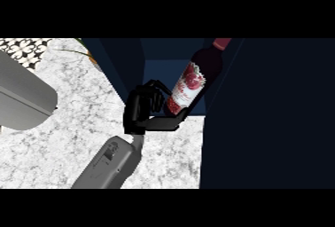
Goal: Pick up the wine, place it into the cabinet and close the cabinet
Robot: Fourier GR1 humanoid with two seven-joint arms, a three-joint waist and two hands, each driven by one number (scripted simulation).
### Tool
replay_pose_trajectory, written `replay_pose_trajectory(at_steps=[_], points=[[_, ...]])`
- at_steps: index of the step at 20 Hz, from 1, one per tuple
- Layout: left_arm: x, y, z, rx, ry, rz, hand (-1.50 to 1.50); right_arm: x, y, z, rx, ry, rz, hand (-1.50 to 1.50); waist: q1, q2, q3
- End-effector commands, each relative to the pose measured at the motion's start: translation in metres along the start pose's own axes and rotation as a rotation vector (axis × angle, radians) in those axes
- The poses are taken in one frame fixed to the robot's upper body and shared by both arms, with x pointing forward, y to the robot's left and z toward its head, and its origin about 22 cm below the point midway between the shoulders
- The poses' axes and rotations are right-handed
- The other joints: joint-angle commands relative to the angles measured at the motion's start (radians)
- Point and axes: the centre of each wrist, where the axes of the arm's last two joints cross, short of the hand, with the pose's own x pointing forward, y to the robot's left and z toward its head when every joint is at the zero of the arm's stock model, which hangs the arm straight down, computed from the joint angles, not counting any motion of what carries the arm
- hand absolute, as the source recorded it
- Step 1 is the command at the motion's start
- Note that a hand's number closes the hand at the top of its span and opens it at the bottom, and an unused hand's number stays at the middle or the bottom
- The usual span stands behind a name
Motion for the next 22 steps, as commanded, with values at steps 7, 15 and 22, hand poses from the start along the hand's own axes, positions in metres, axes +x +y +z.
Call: replay_pose_trajectory(at_steps=[7, 15, 22], points=[[-0.048, 0.014, 0.006, 0.05, 0.041, -0.016, 1.5, 0.016, -0.001, 0.001, 0.002, -0.015, -0.005, -1.5, -0.004, 0.001, 0.0], [-0.074, 0.026, 0.01, 0.084, 0.094, -0.008, 1.5, 0.01, 0.0, -0.025, -0.004, 0.002, -0.017, -1.5, -0.005, 0.004, -0.001], [-0.077, 0.038, -0.003, 0.102, 0.107, 0.129, 1.5, -0.006, -0.004, -0.02, -0.002, 0.019, -0.032, -1.5, -0.004, 0.004, -0.001]])
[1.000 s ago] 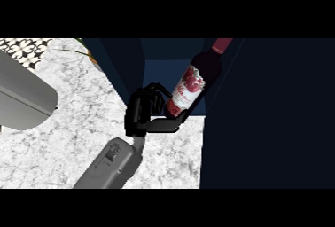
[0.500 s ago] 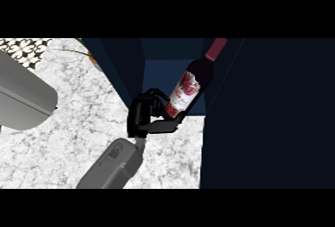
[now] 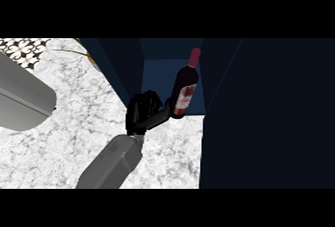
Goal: Pick up the wine, place it into the cabinet and close the cabinet
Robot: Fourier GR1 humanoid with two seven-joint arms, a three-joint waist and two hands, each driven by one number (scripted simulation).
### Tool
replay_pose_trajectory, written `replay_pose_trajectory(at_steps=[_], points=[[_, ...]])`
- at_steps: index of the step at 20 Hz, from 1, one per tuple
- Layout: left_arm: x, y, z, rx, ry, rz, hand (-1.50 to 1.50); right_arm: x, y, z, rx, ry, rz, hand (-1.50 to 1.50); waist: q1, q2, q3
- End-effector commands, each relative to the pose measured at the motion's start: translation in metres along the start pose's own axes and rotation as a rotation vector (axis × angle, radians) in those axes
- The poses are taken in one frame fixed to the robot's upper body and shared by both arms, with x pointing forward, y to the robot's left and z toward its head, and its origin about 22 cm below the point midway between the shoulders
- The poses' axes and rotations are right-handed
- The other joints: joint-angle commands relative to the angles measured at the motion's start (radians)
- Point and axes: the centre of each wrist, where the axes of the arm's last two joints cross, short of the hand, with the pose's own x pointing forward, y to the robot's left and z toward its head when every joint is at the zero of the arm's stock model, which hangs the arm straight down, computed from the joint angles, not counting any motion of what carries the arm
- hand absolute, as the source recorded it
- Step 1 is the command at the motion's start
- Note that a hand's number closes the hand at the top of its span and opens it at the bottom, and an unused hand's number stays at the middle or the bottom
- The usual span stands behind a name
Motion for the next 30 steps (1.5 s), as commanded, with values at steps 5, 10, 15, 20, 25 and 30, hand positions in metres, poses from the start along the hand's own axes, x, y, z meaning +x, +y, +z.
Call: replay_pose_trajectory(at_steps=[5, 10, 15, 20, 25, 30], points=[[-0.014, 0.007, -0.011, -0.001, 0.013, 0.036, 1.5, 0.007, 0.008, 0.001, 0.013, 0.001, 0.001, -1.5, -0.006, 0.001, 0.0], [-0.001, -0.008, -0.029, -0.025, 0.023, 0.059, 1.5, -0.014, -0.004, -0.001, 0.001, 0.004, -0.005, -1.5, -0.006, 0.001, 0.0], [0.002, -0.006, -0.045, 0.016, 0.035, 0.072, 1.5, 0.009, 0.003, -0.006, 0.012, 0.006, -0.01, -1.5, -0.023, 0.006, -0.001], [0.011, -0.009, -0.059, 0.002, 0.02, 0.104, 1.5, -0.002, -0.001, 0.005, 0.013, 0.005, -0.031, -1.5, -0.023, 0.006, 0.0], [0.019, -0.012, -0.07, 0.029, 0.02, 0.083, 1.5, 0.003, -0.007, 0.001, 0.04, 0.003, -0.013, -1.5, -0.034, 0.009, 0.0], [0.019, -0.003, -0.078, 0.042, 0.069, 0.036, 1.5, -0.006, 0.003, 0.0, 0.03, -0.004, -0.02, -1.5, -0.032, 0.011, 0.0]])
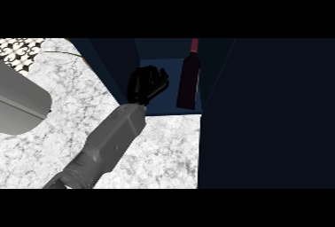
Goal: Pick up the wine, place it into the cabinet and close the cabinet
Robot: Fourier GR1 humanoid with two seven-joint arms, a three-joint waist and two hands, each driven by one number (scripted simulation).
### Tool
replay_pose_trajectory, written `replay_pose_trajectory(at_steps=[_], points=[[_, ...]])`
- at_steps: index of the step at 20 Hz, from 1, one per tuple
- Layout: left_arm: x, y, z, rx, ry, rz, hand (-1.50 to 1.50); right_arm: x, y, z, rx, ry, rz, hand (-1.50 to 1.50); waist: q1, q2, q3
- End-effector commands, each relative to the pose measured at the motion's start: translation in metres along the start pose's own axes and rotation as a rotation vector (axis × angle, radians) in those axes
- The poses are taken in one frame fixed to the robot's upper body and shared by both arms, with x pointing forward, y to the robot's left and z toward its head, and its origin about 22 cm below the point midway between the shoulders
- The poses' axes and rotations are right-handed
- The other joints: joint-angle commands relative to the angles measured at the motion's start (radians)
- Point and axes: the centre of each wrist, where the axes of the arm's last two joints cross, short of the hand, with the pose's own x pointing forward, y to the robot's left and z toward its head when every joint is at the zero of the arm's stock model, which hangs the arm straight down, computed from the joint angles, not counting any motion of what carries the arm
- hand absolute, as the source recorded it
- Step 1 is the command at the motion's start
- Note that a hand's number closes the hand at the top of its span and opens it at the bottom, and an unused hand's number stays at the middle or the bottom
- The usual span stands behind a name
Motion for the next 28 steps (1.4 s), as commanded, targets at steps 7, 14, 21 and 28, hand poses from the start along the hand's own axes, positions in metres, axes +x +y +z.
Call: replay_pose_trajectory(at_steps=[7, 14, 21, 28], points=[[-0.008, 0.014, 0.002, 0.048, 0.046, -0.038, 1.5, -0.01, 0.01, -0.016, 0.005, -0.024, -0.006, -1.5, -0.012, 0.005, -0.001], [-0.007, 0.022, -0.001, 0.117, -0.04, -0.027, 1.5, -0.01, -0.005, -0.008, 0.012, -0.02, 0.008, -1.5, -0.001, 0.005, 0.0], [-0.01, 0.032, 0.003, 0.099, -0.168, -0.053, -1.5, 0.003, 0.003, -0.01, 0.0, -0.016, 0.023, -1.5, 0.015, -0.002, 0.0], [-0.005, 0.021, 0.002, 0.05, -0.222, -0.036, -1.5, -0.012, -0.008, 0.003, -0.005, -0.003, 0.036, -1.5, 0.03, -0.008, 0.001]])
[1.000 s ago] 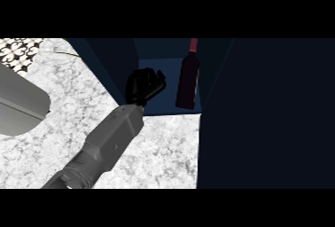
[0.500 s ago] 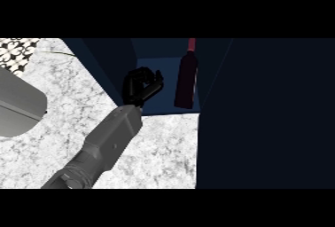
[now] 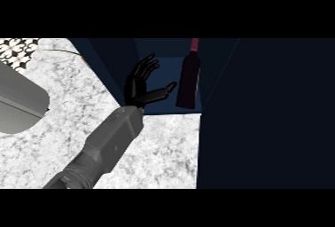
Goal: Pick up the wine, place it into the cabinet and close the cabinet
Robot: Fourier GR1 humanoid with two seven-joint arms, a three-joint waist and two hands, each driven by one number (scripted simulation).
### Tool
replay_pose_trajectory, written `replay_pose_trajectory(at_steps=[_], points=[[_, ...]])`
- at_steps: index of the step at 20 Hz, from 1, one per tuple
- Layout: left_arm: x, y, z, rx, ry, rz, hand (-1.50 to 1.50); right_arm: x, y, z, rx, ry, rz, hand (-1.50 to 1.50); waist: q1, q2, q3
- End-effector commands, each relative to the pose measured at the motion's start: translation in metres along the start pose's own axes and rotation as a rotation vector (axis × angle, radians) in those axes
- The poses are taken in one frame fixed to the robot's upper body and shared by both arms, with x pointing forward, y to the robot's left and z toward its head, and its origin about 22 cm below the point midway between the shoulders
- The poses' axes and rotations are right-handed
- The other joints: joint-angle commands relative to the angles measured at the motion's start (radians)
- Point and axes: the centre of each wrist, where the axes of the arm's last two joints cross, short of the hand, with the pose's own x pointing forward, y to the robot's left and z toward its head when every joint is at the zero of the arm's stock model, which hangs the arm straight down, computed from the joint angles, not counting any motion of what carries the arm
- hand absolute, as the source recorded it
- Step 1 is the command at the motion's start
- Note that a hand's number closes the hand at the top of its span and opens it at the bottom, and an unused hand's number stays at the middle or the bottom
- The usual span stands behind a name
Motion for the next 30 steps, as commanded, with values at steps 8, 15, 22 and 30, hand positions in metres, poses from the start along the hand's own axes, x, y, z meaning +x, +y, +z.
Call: replay_pose_trajectory(at_steps=[8, 15, 22, 30], points=[[0.015, 0.014, 0.004, -0.023, -0.067, -0.018, -1.5, 0.009, -0.008, 0.006, -0.013, 0.025, 0.026, -1.5, 0.067, -0.037, 0.014], [0.035, 0.001, 0.039, -0.22, 0.013, 0.016, -1.5, 0.008, 0.003, 0.006, -0.02, 0.03, 0.019, -1.5, 0.08, -0.041, 0.015], [0.088, 0.011, 0.093, -0.279, -0.005, 0.047, -1.5, 0.024, 0.011, -0.009, -0.023, 0.02, 0.003, -1.5, 0.069, -0.032, 0.013], [0.131, 0.016, 0.142, -0.246, -0.01, 0.079, -1.5, 0.025, 0.017, -0.008, 0.017, 0.007, 0.044, -1.5, 0.048, -0.025, 0.013]])
